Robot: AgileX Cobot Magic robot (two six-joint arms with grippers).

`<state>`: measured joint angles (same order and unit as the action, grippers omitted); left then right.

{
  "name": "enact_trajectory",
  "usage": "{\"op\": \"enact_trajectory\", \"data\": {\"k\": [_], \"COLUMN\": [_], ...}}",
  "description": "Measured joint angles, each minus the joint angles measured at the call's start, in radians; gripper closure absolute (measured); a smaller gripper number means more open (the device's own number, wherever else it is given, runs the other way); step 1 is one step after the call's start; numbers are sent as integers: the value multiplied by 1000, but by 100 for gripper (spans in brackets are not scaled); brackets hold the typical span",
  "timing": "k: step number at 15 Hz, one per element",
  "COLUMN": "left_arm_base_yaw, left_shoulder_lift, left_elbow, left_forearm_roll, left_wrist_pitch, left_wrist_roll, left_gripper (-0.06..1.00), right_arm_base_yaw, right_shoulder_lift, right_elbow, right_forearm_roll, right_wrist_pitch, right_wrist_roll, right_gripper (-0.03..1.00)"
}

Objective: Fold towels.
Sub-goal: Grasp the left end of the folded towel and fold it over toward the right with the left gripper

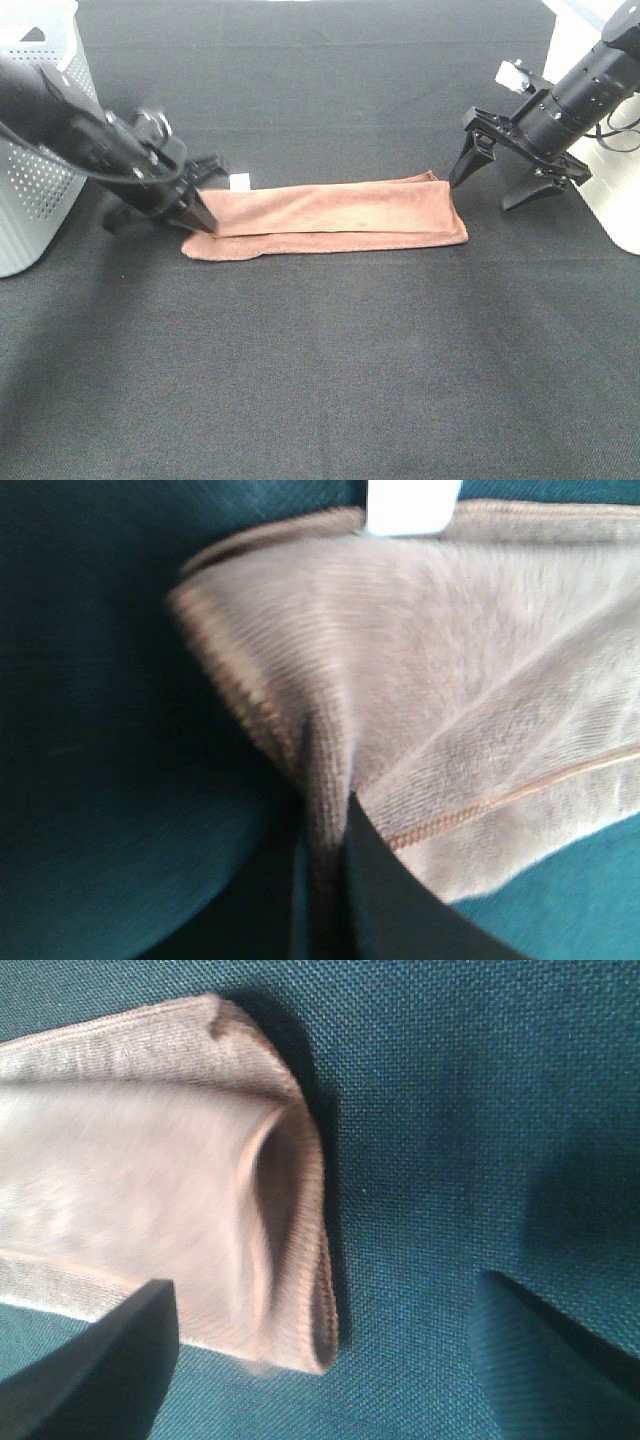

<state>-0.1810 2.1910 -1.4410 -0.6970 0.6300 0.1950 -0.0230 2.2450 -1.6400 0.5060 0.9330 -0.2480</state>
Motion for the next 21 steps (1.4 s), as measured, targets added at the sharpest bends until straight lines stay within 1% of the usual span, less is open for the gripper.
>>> {"op": "enact_trajectory", "data": {"k": [1, 3, 4, 5, 6, 7, 8, 9, 10, 11, 12, 13, 15, 16, 18, 19, 20, 21], "left_arm_base_yaw": [4, 9, 9, 9, 9, 8, -2, -22, -69, -69, -109, -144, -209, -235, -274, -289, -294, -299], "left_shoulder_lift": [-39, -95, -111, -113, -113, -114, -114, -114, -113, -113, -104, -77, 24, 80, 218, 295, 342, 380], "left_elbow": [-2, -26, -76, -119, -159, -198, -224, -245, -253, -253, -264, -291, -411, -476, -654, -760, -826, -872], "left_forearm_roll": [110, 299, 397, 417, 414, 376, 323, 257, 174, 174, 123, 90, 57, 54, 54, 54, 54, 54], "left_wrist_pitch": [9, 83, 177, 245, 295, 331, 343, 338, 299, 299, 259, 233, 211, 211, 218, 236, 255, 272], "left_wrist_roll": [-68, -218, -285, -302, -310, -311, -309, -294, -267, -267, -258, -255, -254, -255, -290, -325, -356, -388], "left_gripper": [92, 92, 92, 92, 92, 92, 92, 92, 92, 92, 92, 92, 92, 92, 92, 91, 86, 76], "right_arm_base_yaw": [0, 0, 0, 0, 0, 0, 0, 0, 0, 0, 0, 0, 0, 0, 0, 0, 0, 0], "right_shoulder_lift": [0, 0, 0, 0, 0, 0, 0, 0, 0, 0, 0, 0, 0, 0, 0, 0, 0, 0], "right_elbow": [0, 0, 0, 0, 0, 0, 0, 0, 0, 0, 0, 0, 0, 0, 0, 0, 0, 0], "right_forearm_roll": [0, 0, 0, 0, 0, 0, 0, 0, 0, 0, 0, 0, 0, 0, 0, 0, 0, 0], "right_wrist_pitch": [0, 0, 0, 0, 0, 0, 0, 0, 0, 0, 0, 0, 0, 0, 0, 0, 0, 0], "right_wrist_roll": [0, 0, 0, 0, 0, 0, 0, 0, 0, 0, 0, 0, 0, 0, 0, 0, 0, 0], "right_gripper": [21, 21, 21, 21, 21, 21, 21, 21, 21, 21, 21, 21, 21, 21, 21, 21, 21, 21]}}
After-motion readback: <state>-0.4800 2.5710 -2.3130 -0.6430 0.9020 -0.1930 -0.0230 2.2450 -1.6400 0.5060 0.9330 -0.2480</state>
